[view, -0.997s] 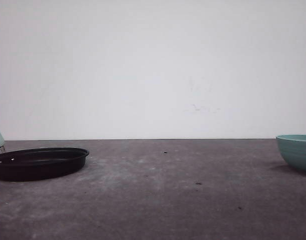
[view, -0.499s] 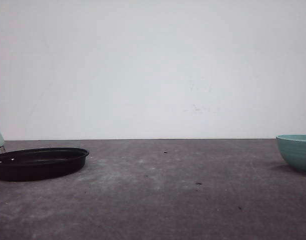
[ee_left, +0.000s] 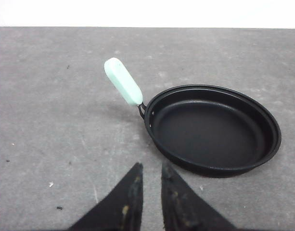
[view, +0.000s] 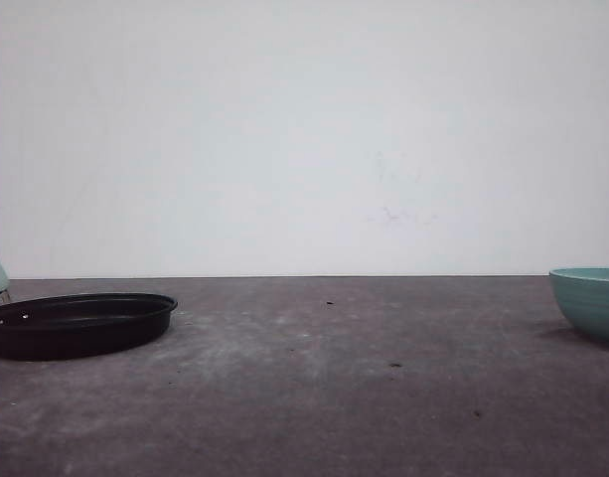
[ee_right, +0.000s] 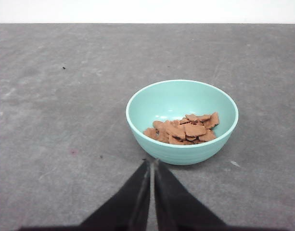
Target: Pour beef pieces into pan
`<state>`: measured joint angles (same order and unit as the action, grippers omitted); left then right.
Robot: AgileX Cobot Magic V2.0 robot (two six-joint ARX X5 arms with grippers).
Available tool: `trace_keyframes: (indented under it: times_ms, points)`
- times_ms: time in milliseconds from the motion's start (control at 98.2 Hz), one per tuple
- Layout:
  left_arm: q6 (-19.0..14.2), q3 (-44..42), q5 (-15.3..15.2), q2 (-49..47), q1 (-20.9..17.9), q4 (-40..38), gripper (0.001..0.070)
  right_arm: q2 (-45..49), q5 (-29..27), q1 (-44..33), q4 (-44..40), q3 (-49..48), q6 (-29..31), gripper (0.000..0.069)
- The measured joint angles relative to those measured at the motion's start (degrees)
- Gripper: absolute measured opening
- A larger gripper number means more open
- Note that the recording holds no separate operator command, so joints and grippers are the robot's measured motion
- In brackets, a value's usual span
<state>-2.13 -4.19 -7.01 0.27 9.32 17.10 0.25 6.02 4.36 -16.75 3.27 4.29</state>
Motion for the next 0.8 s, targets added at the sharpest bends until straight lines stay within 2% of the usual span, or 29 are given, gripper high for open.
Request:
trace_keyframes:
  times_ms: [804]
  points:
    - [0.3, 0.0, -0.6, 0.0, 0.0, 0.0, 0.0048, 0.0, -0.2, 0.0, 0.7, 0.0, 0.0, 0.0015]
